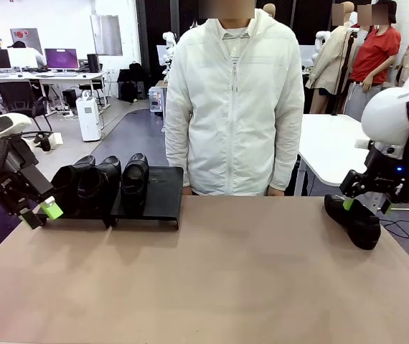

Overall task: Organize the shoes by placing them on the stand.
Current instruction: Pick up one Shoe and place it in the middle of the table.

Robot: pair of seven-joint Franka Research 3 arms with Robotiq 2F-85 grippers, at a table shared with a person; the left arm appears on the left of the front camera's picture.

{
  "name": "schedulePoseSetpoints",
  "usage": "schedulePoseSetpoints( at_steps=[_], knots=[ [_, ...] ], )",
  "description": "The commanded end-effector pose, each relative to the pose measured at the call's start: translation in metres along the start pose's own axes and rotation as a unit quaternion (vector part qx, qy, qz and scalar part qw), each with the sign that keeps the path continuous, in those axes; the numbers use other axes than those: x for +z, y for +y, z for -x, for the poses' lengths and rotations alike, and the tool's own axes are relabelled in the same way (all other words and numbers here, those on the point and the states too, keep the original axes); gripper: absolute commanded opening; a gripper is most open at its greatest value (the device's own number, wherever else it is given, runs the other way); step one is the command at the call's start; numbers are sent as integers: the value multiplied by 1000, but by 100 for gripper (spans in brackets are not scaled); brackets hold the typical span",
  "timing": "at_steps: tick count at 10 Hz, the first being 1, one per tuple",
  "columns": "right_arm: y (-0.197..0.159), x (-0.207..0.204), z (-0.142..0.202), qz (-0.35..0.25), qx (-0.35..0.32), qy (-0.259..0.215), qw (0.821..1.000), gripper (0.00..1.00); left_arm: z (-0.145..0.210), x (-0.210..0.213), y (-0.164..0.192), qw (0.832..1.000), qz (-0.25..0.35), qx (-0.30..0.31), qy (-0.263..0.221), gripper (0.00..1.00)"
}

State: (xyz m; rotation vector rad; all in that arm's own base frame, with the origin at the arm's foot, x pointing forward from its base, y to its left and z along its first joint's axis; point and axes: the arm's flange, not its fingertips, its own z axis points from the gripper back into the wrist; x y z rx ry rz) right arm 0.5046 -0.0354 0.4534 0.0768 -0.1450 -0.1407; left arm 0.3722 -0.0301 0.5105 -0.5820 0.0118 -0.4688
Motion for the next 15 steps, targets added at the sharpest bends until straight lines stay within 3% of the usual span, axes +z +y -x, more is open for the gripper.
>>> schedulePoseSetpoints(
  at_steps=[1,2,4,8,13,15],
  knots=[
    [5,5,17,-12,1,24,1000,100,1,1,1,1000,13,-10,-4,100],
    [5,5,17,-12,1,24,1000,100,1,1,1,1000,13,-10,-4,100],
    [9,-15,-22,22,28,-19,999,100,1,1,1,1000,13,-10,-4,100],
    [0,-52,-96,19,23,-21,999,100,1,1,1,1000,13,-10,-4,100],
    [-10,-82,-110,19,18,-10,1000,100,1,1,1,1000,13,-10,-4,100],
    [-12,-92,-108,13,9,23,1000,100,1,1,1,1000,13,-10,-4,100]
  ],
)
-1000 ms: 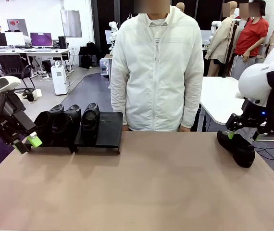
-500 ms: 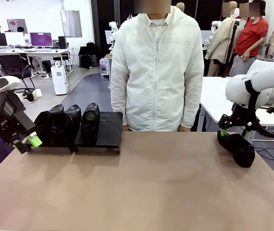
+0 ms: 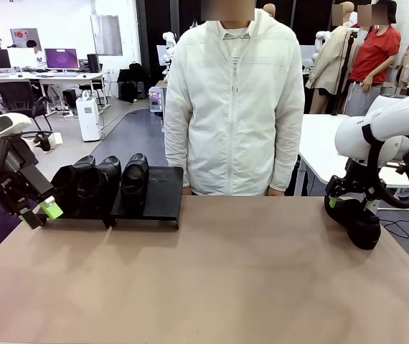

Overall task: Organize the shoes by placing them on the stand.
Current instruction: Pick up one Shoe and place it in the middle of the table.

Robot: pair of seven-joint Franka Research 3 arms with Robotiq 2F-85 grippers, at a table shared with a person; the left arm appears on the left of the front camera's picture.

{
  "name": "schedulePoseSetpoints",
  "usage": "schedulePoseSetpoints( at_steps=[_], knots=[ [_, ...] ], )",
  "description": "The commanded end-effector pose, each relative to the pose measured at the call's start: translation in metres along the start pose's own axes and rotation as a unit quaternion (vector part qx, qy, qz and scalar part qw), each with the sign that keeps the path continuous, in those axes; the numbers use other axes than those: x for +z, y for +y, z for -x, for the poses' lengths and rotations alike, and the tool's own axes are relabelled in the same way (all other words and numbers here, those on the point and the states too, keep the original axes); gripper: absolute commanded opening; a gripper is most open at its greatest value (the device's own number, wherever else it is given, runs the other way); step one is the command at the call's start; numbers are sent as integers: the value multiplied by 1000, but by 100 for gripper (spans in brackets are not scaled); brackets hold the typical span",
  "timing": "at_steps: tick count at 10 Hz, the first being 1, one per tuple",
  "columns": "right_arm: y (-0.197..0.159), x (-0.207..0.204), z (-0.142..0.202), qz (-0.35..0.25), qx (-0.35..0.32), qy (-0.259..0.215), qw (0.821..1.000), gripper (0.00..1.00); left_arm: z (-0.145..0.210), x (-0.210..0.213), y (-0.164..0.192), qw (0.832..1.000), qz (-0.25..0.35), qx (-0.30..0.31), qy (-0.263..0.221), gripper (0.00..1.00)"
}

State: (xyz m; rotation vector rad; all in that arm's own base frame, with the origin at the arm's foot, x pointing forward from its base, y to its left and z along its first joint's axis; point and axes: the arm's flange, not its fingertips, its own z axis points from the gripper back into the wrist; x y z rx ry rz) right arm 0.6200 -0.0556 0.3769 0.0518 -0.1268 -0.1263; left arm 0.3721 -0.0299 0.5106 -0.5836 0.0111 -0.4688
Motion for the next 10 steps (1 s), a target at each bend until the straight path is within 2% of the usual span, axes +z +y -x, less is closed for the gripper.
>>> schedulePoseSetpoints(
  at_steps=[1,4,5,6,7,10],
  knots=[
    [0,-3,-1,1,-1,21,1000,100,1,1,1,1000,12,-10,-3,100],
    [-2,-16,-1,-7,10,35,999,100,1,1,1,1000,12,-10,-3,100],
    [-1,-17,1,-8,14,35,999,77,1,1,1,1000,12,-10,-3,100],
    [-1,-18,1,-6,16,36,999,17,1,1,1,1000,12,-10,-3,100],
    [-1,-17,1,-7,20,33,999,0,1,1,1,1000,12,-10,-3,100],
    [-1,-16,3,-1,25,34,999,0,1,1,1,1000,12,-10,-3,100]
  ],
)
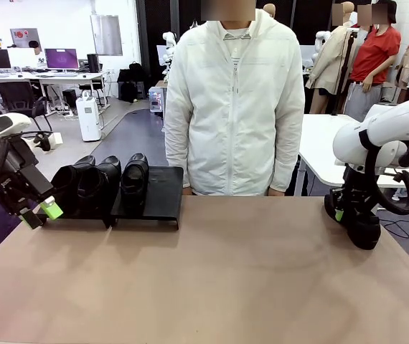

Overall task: Organize the shoes by placing them on the stand.
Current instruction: Pick up one Shoe and place it in the middle of the table.

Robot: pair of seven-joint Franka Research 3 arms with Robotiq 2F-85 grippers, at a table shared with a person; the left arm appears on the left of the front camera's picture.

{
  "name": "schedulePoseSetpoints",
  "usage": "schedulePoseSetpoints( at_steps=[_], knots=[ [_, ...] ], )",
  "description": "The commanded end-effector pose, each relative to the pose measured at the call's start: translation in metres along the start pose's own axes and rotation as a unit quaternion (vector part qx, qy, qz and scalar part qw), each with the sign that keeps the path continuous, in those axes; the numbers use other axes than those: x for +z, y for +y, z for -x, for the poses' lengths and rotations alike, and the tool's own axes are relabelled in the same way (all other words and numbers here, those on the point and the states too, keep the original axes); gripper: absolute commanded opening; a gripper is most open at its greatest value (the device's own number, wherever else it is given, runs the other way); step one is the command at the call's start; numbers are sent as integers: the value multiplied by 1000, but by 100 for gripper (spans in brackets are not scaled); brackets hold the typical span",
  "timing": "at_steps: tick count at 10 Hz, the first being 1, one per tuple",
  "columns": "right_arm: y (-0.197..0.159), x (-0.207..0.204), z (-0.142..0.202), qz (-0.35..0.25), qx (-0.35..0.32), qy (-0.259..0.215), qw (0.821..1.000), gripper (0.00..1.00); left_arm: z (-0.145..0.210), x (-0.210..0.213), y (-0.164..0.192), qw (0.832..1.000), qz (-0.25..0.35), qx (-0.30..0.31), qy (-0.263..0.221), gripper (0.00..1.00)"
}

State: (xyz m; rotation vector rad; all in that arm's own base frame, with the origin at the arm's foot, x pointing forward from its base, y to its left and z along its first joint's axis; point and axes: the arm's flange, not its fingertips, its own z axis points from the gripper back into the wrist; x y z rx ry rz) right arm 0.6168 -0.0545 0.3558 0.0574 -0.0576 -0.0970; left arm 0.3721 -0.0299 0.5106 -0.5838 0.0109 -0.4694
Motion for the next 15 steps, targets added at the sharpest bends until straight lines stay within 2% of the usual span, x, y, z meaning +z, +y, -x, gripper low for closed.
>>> schedulePoseSetpoints(
  at_steps=[1,5,7,9,10,11,13,14,15],
  knots=[
    [-1,5,-2,3,11,-2,1000,0,1,1,1,1000,12,-10,-3,100],
    [-4,12,0,8,14,-11,1000,0,1,1,1,1000,12,-10,-3,100],
    [-7,47,10,12,6,-28,1000,0,1,1,1,1000,12,-10,-3,100],
    [-8,123,53,-13,-14,-18,1000,0,1,1,1,1000,12,-10,-3,100],
    [-5,162,97,-30,-31,-3,999,0,1,1,1,1000,12,-10,-3,100],
    [0,181,142,-35,-8,-10,999,0,1,1,1,1000,12,-10,-3,100],
    [5,183,212,-46,65,-27,996,0,1,1,1,1000,12,-10,-3,100],
    [3,176,222,-55,66,-44,995,0,1,1,1,1000,12,-10,-3,100],
    [-8,170,200,-53,41,-37,997,0,1,1,1,1000,12,-10,-3,100]
  ],
)
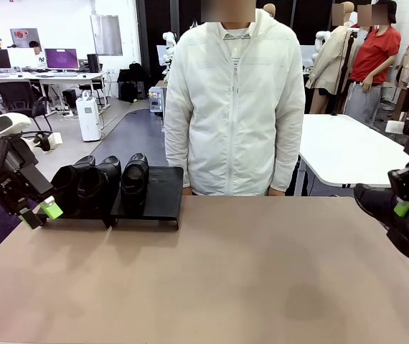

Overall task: Organize the shoes by placing them on the stand.
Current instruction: Pick up one Shoe and place it in the middle of the table.

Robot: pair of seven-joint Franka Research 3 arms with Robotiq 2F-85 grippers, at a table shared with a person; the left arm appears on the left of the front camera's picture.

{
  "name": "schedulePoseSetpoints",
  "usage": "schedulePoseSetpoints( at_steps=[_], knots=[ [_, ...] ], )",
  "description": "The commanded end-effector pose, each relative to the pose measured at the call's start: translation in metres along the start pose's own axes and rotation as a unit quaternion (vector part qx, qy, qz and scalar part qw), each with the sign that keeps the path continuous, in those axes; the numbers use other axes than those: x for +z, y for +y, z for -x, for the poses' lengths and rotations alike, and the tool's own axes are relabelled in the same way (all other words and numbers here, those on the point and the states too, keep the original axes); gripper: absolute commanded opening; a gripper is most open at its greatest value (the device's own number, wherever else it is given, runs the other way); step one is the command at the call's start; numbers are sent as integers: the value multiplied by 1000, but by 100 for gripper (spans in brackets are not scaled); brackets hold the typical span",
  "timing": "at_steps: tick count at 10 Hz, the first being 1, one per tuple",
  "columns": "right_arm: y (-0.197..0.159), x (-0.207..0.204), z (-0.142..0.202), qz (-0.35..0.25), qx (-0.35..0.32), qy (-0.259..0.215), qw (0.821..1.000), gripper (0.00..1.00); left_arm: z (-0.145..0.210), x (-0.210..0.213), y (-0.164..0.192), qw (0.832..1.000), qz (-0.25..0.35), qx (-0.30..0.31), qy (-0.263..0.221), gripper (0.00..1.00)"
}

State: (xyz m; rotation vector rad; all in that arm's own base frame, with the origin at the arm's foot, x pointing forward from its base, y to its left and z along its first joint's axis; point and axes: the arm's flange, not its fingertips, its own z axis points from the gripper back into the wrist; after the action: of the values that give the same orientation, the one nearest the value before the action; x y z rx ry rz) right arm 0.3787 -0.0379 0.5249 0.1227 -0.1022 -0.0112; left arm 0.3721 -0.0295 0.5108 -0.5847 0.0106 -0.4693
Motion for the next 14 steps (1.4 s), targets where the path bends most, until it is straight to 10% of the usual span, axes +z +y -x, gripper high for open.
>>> schedulePoseSetpoints(
  at_steps=[1,4,8,14],
  knots=[
    [3,9,-13,4,1,5,1000,0,1,0,1,1000,12,-10,-3,100],
    [-1,-4,-2,0,-1,4,1000,0,1,0,1,1000,12,-10,-3,100],
    [223,-73,39,12,145,-6,989,0,1,0,1,1000,12,-10,-3,100],
    [353,-159,23,12,-18,-23,1000,0,1,0,1,1000,12,-10,-3,100]
  ],
)
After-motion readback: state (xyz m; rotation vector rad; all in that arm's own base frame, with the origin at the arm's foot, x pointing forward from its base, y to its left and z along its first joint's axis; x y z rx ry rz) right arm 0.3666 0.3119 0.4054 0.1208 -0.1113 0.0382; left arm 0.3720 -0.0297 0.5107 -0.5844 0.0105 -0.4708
